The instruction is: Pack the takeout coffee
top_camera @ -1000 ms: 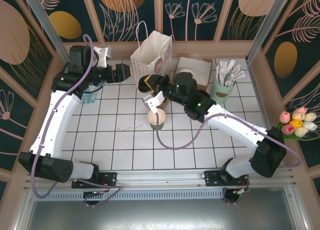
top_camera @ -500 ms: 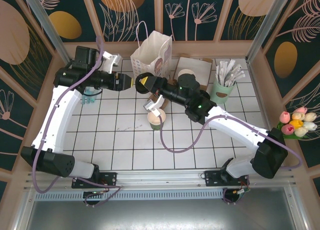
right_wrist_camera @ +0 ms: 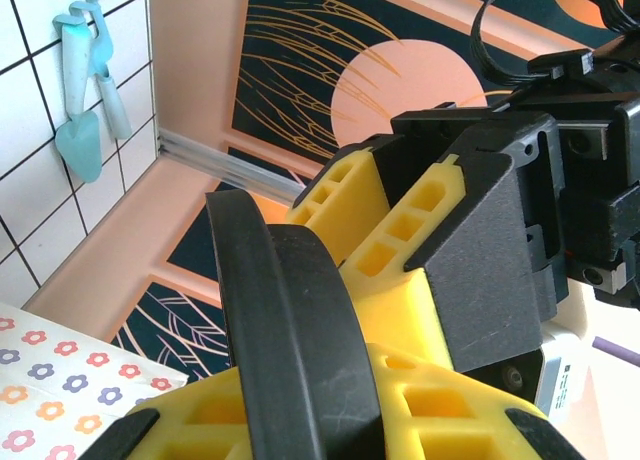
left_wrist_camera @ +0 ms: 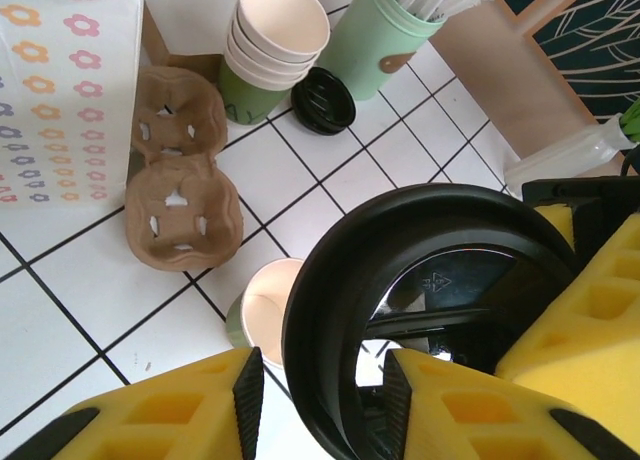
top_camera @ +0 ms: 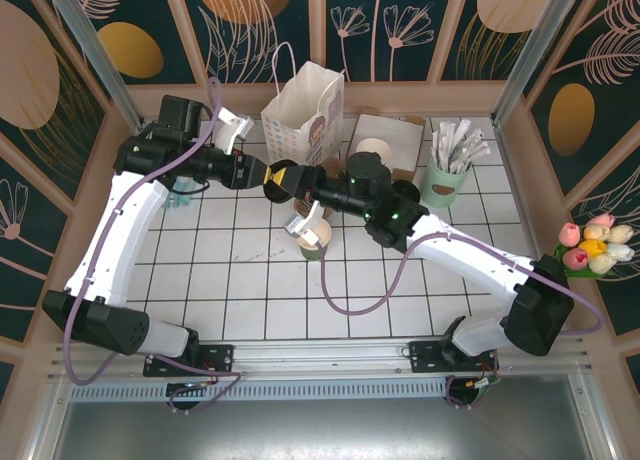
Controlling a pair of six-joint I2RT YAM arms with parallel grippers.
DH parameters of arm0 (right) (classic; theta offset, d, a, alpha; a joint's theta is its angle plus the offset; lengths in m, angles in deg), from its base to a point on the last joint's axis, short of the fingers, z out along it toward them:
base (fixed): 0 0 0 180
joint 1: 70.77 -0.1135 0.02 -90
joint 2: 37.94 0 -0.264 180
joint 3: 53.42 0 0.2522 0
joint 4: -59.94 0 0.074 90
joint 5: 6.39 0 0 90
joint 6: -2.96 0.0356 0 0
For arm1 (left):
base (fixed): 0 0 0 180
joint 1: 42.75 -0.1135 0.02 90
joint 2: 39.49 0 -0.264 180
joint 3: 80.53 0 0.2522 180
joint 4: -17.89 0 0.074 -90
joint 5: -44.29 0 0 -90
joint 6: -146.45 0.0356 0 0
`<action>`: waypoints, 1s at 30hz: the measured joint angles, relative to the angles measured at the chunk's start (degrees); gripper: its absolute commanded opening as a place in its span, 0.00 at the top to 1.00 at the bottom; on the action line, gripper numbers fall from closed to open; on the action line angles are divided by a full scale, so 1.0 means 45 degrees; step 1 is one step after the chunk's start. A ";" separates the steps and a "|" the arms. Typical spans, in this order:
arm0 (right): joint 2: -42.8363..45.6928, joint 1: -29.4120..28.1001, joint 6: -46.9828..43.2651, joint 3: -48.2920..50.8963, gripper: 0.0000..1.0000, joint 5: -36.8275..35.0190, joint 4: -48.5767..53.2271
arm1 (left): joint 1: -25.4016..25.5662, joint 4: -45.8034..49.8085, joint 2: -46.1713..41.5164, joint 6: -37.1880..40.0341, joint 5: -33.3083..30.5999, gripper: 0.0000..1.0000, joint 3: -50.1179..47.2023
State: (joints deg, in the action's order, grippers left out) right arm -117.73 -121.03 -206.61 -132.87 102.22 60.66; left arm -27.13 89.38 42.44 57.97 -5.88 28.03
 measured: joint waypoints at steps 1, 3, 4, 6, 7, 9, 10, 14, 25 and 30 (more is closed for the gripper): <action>-0.0024 0.0000 -0.0005 -0.0049 1.00 0.0000 0.0039 | 0.0029 0.0000 0.0000 0.0015 0.0000 0.61 -0.0019; -0.0073 0.0000 -0.0019 -0.0219 1.00 0.0053 0.0151 | 0.0039 -0.0010 0.0000 0.0063 0.0000 0.62 -0.0073; -0.0112 0.0000 -0.0024 -0.0311 1.00 0.0107 0.0306 | 0.0039 -0.0010 0.0000 0.0092 0.0000 0.62 -0.0112; -0.0180 0.0000 -0.0024 -0.0413 1.00 0.0185 0.0534 | 0.0044 -0.0010 -0.0005 0.0126 0.0000 0.63 -0.0219; -0.0214 0.0000 -0.0024 -0.0466 1.00 0.0199 0.0695 | 0.0049 -0.0010 -0.0005 0.0151 0.0000 0.65 -0.0321; -0.0243 -0.0005 -0.0034 -0.0544 1.00 0.0238 0.1015 | 0.0073 -0.0005 -0.0005 0.0199 0.0005 0.69 -0.0481; -0.0257 -0.0015 -0.0029 -0.0578 1.00 0.0253 0.1122 | 0.0092 -0.0005 -0.0005 0.0238 0.0010 0.70 -0.0529; -0.0359 -0.0024 -0.0029 -0.0782 1.00 0.0466 0.1399 | 0.0117 -0.0015 -0.0049 0.0364 0.0141 0.80 -0.0622; -0.0651 -0.0024 -0.0034 -0.0962 1.00 0.0559 0.1676 | 0.0034 -0.0219 -0.0204 0.0408 0.0000 1.00 -0.1049; -0.0651 -0.0068 -0.0034 -0.0962 0.89 0.0534 0.1579 | 0.0131 -0.0345 -0.0447 0.0170 -0.0559 1.00 -0.1064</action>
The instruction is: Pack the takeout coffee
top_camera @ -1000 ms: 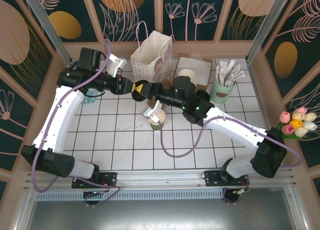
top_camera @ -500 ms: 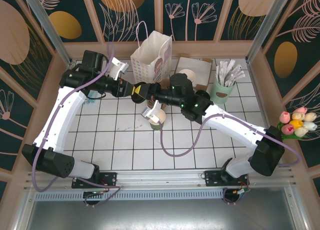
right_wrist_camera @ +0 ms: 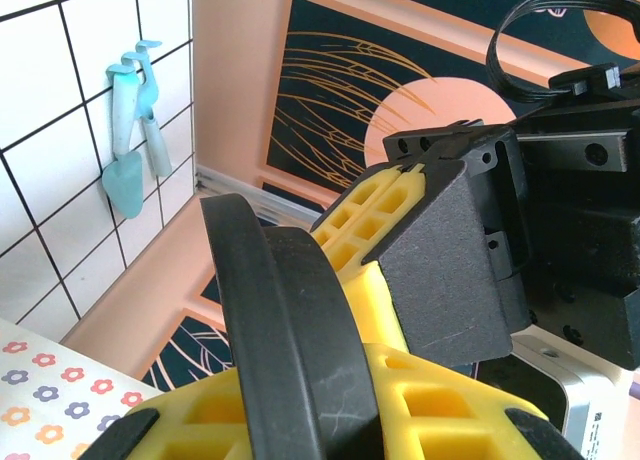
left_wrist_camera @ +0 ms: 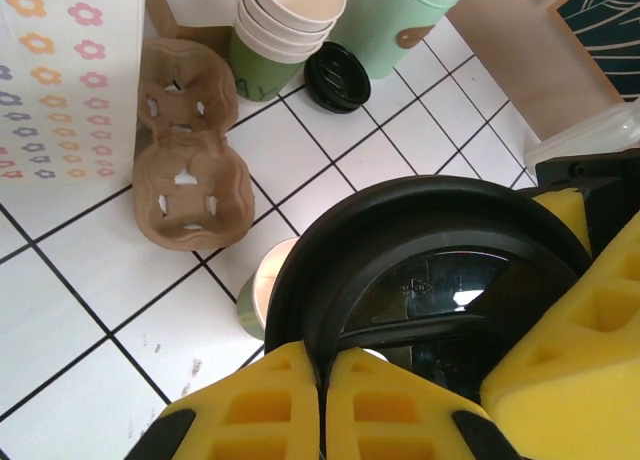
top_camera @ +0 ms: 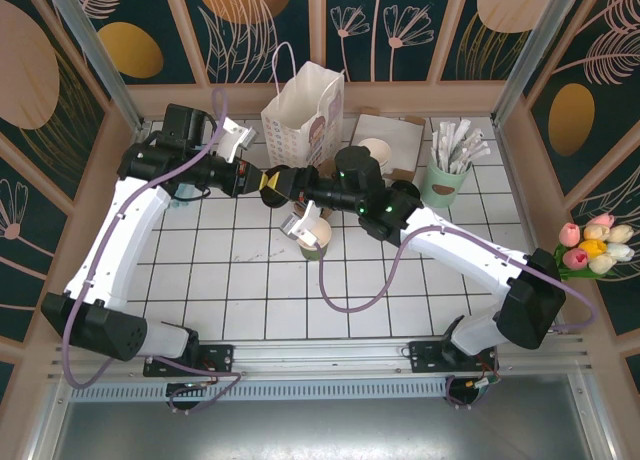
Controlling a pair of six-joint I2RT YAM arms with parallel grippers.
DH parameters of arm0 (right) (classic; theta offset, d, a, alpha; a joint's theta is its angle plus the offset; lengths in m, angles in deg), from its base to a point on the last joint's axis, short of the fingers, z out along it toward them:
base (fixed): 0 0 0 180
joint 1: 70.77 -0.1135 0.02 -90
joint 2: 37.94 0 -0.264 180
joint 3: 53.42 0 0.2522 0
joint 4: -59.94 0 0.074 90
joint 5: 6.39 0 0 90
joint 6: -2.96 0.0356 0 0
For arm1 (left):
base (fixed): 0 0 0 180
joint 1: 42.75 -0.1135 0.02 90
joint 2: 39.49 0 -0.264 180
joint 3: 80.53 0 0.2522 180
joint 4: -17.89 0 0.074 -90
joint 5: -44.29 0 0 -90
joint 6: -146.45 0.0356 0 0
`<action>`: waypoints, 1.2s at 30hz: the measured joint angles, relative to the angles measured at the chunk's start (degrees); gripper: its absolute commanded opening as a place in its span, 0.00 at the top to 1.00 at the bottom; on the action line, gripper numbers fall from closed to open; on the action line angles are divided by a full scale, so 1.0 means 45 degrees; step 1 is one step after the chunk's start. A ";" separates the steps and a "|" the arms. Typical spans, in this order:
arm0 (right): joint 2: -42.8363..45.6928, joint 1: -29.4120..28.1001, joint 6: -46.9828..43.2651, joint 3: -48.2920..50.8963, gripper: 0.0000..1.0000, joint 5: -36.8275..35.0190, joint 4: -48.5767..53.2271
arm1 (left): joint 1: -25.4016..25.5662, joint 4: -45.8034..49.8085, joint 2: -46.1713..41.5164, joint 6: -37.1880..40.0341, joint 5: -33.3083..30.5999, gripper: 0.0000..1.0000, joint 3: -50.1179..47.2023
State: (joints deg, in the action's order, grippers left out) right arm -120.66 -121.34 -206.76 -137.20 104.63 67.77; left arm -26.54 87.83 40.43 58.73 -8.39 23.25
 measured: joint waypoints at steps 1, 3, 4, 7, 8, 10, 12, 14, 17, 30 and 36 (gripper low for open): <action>0.0000 -0.0019 -0.0005 0.0000 0.84 -0.0053 -0.0034 | 0.0024 -0.0053 -0.0058 -0.0053 -0.0136 1.00 -0.0019; 0.0000 -0.0053 -0.0005 0.0000 0.73 -0.0175 -0.0053 | 0.0073 -0.0146 -0.0131 -0.0160 -0.0355 1.00 -0.0034; 0.0000 -0.0087 -0.0034 -0.0005 0.59 -0.0301 -0.0049 | 0.0102 -0.0199 -0.0146 -0.0233 -0.0457 1.00 -0.0034; 0.0000 -0.0214 0.0010 -0.0019 0.27 -0.0826 -0.0029 | 0.0131 -0.0559 -0.0160 -0.0384 -0.1302 1.00 -0.0034; 0.0000 -0.0311 0.0010 -0.0097 0.25 -0.1214 0.0121 | 0.0131 -0.0646 -0.0155 -0.0432 -0.1647 1.00 -0.0034; -0.0024 -0.0554 0.0097 -0.0432 0.01 -0.1948 0.0695 | 0.0126 -0.0797 -0.0131 -0.0529 -0.2312 1.00 -0.0034; -0.0024 -0.0724 0.0636 -0.0806 0.01 -0.2472 0.1355 | 0.0126 -0.0869 -0.0092 -0.0617 -0.2749 1.00 -0.0029; -0.0019 -0.0826 0.1185 -0.1020 0.01 -0.2856 0.1802 | 0.0126 -0.0923 -0.0024 -0.0675 -0.3055 1.00 -0.0005; -0.0029 -0.0850 0.2351 -0.1273 0.01 -0.3113 0.2705 | 0.0126 -0.0942 0.0121 -0.0865 -0.3526 1.00 0.0117; -0.0219 -0.0442 1.1191 -0.5945 0.01 -0.2336 0.4959 | 0.0121 -0.2827 0.0233 -0.2278 -0.5440 1.00 -0.0170; 0.0398 -0.0121 1.7233 -0.2506 0.01 -0.3283 0.1933 | 0.0117 -0.3818 -0.0520 -0.3172 -0.5455 1.00 -0.1860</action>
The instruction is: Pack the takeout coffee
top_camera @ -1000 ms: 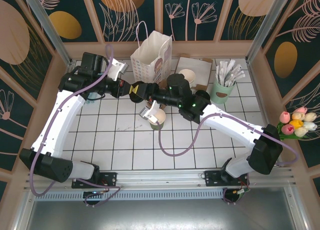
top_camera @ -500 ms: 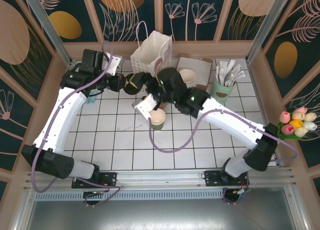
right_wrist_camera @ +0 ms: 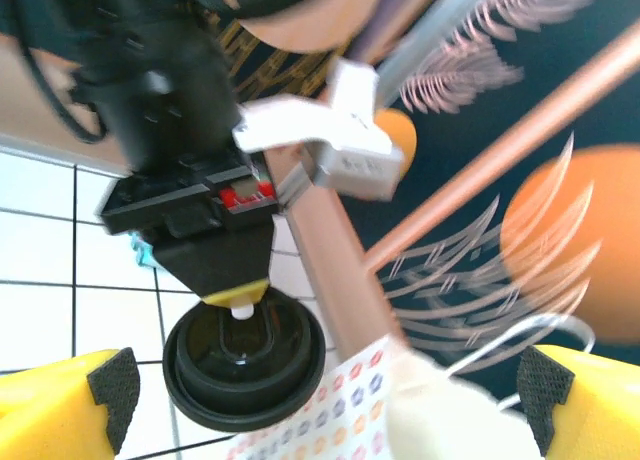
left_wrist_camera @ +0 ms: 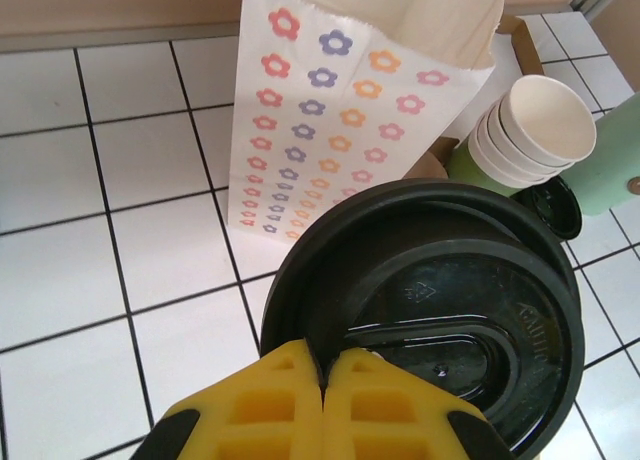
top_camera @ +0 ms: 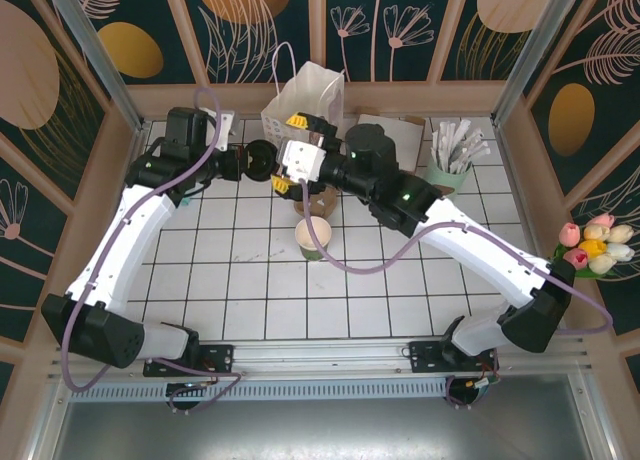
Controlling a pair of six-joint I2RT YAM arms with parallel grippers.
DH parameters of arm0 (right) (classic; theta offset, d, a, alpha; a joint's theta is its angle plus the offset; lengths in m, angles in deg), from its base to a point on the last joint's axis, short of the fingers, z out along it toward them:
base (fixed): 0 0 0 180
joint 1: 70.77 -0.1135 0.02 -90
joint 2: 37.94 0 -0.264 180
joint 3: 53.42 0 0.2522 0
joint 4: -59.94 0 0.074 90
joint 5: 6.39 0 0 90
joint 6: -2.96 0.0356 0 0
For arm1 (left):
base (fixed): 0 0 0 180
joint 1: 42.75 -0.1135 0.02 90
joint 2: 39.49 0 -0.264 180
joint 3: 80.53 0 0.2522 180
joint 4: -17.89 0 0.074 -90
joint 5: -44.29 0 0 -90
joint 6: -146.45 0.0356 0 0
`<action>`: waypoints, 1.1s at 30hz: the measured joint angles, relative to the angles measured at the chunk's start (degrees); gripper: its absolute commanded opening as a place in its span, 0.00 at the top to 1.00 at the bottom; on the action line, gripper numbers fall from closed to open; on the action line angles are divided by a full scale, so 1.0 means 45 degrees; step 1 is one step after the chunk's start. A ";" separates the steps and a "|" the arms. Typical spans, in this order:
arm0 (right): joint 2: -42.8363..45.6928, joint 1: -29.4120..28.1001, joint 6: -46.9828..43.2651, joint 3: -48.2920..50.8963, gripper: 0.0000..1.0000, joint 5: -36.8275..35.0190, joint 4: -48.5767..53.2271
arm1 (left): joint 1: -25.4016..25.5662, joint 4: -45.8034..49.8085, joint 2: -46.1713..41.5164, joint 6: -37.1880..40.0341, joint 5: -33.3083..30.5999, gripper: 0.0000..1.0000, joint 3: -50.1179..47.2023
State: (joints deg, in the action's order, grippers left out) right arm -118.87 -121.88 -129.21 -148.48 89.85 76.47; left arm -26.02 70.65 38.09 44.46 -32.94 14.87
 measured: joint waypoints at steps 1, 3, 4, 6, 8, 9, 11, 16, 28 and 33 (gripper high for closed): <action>0.0000 0.0015 0.1030 0.0175 0.01 -0.0398 -0.0209 | 0.0000 -0.0049 -0.0063 -0.0219 0.0005 1.00 -0.0131; 0.0015 0.0049 0.3521 0.0423 0.01 -0.1715 -0.0811 | 0.0000 -0.0112 -0.0131 -0.0704 0.0102 1.00 -0.0345; 0.0058 0.0092 0.4765 0.0529 0.01 -0.2433 -0.1020 | 0.0000 -0.0228 -0.0170 -0.0986 0.0199 1.00 -0.0520; 0.0228 0.0384 0.7315 0.0656 0.01 -0.3492 -0.0933 | 0.0029 -0.0413 -0.0296 -0.1477 0.0301 1.00 -0.0933; 0.0447 0.1064 0.9743 0.0661 0.01 -0.3871 -0.0442 | 0.0121 -0.0423 -0.0510 -0.2045 0.0306 1.00 -0.1399; 0.0578 0.1496 1.0792 0.0695 0.02 -0.3963 -0.0180 | 0.0204 -0.0413 -0.0602 -0.2336 0.0311 1.00 -0.1564; 0.0971 0.2322 1.2628 0.1073 0.01 -0.4046 0.0136 | 0.0486 -0.0437 -0.0748 -0.2885 0.0296 1.00 -0.1783; 0.2176 0.3245 1.5790 0.3128 0.01 -0.3390 0.0772 | 0.1617 -0.0724 -0.1287 -0.4420 0.0277 1.00 -0.2963; 0.2613 0.4255 1.8229 0.7295 0.03 0.1093 0.1962 | 0.4561 -0.1608 -0.1336 -0.7237 -0.0869 1.00 -0.5100; 0.3881 0.4255 1.8870 0.8990 0.01 0.1710 0.1399 | 0.4974 -0.1520 -0.0583 -0.7650 -0.1690 1.00 -0.4770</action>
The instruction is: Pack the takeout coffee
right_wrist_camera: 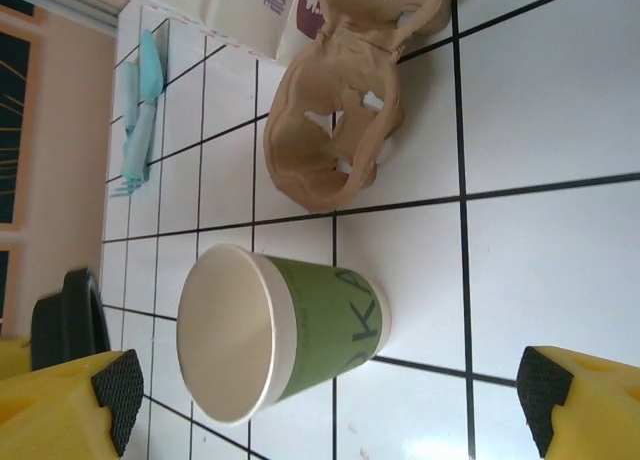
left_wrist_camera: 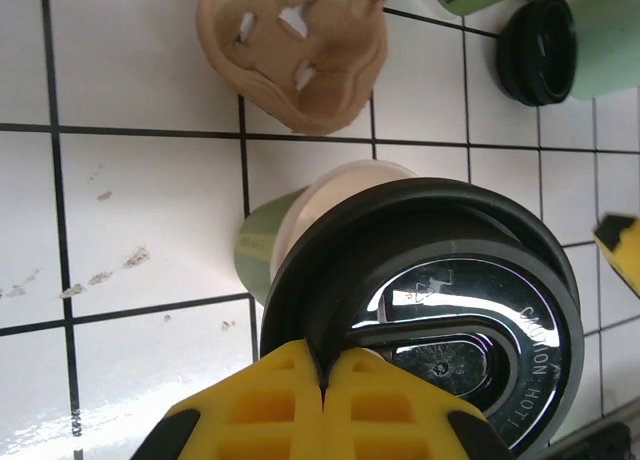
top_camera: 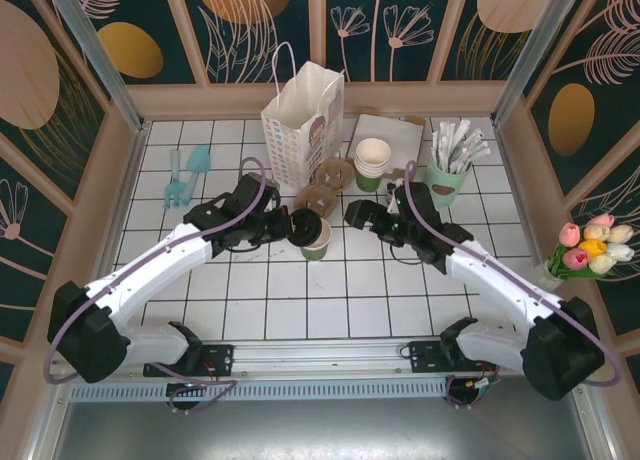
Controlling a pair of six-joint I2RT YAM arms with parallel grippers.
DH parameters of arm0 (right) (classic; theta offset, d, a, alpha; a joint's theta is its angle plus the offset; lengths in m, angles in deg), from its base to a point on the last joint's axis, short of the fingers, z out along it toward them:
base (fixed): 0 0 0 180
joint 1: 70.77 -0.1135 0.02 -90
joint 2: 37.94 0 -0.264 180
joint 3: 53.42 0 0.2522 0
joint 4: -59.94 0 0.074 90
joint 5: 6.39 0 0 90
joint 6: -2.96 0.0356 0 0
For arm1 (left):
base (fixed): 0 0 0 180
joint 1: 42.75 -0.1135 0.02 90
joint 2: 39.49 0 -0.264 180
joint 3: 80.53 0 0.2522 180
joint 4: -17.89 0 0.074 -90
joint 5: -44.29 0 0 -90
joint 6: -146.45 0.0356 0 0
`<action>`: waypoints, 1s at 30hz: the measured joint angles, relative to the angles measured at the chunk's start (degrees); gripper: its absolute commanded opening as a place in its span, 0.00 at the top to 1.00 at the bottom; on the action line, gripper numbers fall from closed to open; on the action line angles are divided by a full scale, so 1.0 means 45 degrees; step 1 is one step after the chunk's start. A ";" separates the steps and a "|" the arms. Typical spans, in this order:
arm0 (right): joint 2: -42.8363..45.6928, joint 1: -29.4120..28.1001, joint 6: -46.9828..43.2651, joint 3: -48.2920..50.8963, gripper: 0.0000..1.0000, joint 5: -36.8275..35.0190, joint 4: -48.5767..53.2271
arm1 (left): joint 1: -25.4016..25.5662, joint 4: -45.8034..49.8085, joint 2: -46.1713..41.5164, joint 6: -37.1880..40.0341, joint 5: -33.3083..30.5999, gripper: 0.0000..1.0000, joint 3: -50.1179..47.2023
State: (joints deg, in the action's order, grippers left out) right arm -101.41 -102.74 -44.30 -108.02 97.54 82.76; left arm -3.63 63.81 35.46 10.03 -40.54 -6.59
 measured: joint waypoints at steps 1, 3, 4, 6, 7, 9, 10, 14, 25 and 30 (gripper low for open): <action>0.0248 0.0000 0.0024 0.0185 0.01 0.0019 -0.0068 | 0.0024 0.0068 0.0141 -0.0029 -0.0185 1.00 0.0151; 0.0636 0.0000 0.0049 0.0432 0.01 0.0049 -0.0267 | 0.0063 0.0160 0.0379 -0.0087 -0.0442 1.00 0.0418; 0.0738 0.0000 0.0019 0.0481 0.01 0.0078 -0.0359 | 0.0078 0.0199 0.0447 -0.0092 -0.0549 1.00 0.0510; 0.0758 0.0000 -0.0175 0.0529 0.01 0.0219 -0.0597 | 0.0078 0.0204 0.0525 -0.0141 -0.0554 1.00 0.0583; 0.0733 0.0000 -0.0306 0.0529 0.01 0.0291 -0.0656 | 0.0078 0.0214 0.0597 -0.0189 -0.0544 1.00 0.0627; 0.0631 0.0000 -0.0500 0.0534 0.01 0.0515 -0.0777 | 0.0112 0.0267 0.0835 -0.0228 -0.0495 1.00 0.0782; 0.0539 0.0000 -0.0549 0.0534 0.01 0.0631 -0.0840 | 0.0136 0.0321 0.0967 -0.0233 -0.0505 1.00 0.0865; 0.0039 0.0000 -0.0665 0.0534 0.02 0.1107 -0.1146 | 0.0180 0.0612 0.1481 -0.0180 -0.0452 1.00 0.1122; -0.0199 0.0000 -0.0282 0.0534 0.03 0.1481 -0.1457 | 0.0180 0.0801 0.1768 -0.0097 -0.0238 1.00 0.1205; -0.0787 0.0000 -0.0175 0.0529 0.04 0.1904 -0.1452 | 0.0194 0.0792 0.2103 0.0039 0.0146 1.00 0.1200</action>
State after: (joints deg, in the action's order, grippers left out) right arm -104.95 -102.74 -45.09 -105.64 106.11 76.23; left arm -2.76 67.37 44.93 10.21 -39.89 -1.19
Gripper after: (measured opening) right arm 0.962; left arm 0.056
